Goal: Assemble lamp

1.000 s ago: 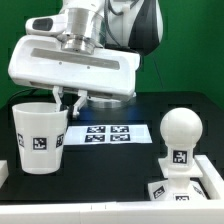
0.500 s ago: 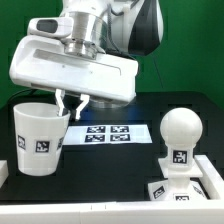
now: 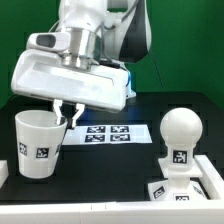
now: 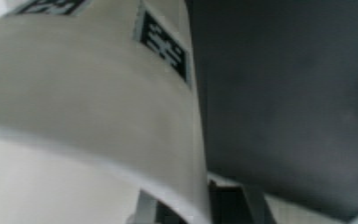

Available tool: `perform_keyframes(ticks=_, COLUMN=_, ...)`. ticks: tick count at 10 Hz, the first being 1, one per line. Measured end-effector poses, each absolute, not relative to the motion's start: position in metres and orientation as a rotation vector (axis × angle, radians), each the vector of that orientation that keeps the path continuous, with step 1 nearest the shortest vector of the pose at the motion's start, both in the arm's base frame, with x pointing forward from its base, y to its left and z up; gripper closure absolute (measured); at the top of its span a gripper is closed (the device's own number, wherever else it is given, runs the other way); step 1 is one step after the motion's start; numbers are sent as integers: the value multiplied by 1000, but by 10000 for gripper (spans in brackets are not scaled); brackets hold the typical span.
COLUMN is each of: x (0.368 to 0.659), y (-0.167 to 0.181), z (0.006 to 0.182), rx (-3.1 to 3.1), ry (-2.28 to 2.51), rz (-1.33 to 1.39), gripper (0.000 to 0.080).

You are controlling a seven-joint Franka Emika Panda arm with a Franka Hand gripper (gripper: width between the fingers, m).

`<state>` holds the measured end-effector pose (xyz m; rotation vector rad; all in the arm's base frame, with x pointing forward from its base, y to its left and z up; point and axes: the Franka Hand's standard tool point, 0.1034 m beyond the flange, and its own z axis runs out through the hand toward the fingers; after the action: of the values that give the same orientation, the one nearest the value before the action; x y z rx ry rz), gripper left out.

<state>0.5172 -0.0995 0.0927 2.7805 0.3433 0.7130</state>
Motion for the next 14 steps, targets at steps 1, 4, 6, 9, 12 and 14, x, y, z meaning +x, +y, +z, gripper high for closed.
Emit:
perform_keyframes(ticks=1, x=512, y=-106, z=88, rx=2778, ry=350, rz=708, gripper=760)
perform_keyframes(ticks=4, x=508, y=-101, z=81, rx=2815, ry=357, rz=652, gripper=758)
perform_keyframes(ticks=6, x=509, y=-84, z=75, rx=2798, ry=363, rz=684, gripper=758)
perform_keyframes(ticks=9, x=513, y=-86, z=77, rx=2825, ry=343, rz=646, gripper=752)
perform_keyframes(ticks=12, x=511, y=-86, z=75, rx=2833, ry=345, rz=627, gripper=628)
perform_keyframes(ticks=14, x=511, y=-86, z=74, rx=2833, ry=345, rz=625, gripper=359)
